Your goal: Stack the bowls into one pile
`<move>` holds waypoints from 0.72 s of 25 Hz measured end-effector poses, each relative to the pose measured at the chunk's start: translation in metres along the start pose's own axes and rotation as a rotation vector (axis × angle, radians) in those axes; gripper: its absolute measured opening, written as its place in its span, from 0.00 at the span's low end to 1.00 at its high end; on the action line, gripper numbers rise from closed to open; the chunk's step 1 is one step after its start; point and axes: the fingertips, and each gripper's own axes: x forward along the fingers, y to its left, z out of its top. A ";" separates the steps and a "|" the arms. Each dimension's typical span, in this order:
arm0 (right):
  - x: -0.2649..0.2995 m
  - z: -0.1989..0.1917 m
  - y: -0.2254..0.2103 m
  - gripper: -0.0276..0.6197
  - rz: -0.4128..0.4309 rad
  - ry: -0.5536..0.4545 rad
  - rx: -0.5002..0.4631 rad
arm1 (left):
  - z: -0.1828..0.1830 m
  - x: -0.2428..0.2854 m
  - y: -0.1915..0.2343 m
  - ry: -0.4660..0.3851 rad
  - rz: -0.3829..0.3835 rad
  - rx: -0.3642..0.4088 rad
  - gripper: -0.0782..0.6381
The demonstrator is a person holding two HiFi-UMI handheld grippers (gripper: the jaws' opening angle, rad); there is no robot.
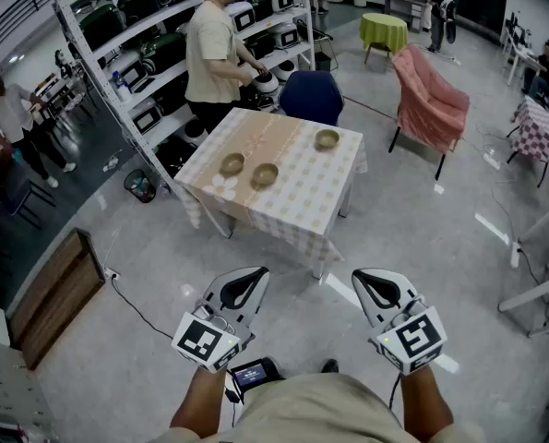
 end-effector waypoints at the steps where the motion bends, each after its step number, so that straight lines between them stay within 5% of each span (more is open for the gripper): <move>1: 0.002 0.001 0.000 0.05 0.003 -0.003 0.000 | -0.001 0.000 0.002 0.000 -0.001 0.000 0.12; 18: 0.004 -0.003 -0.015 0.05 0.049 -0.017 0.018 | -0.002 0.019 -0.002 0.021 0.027 0.007 0.12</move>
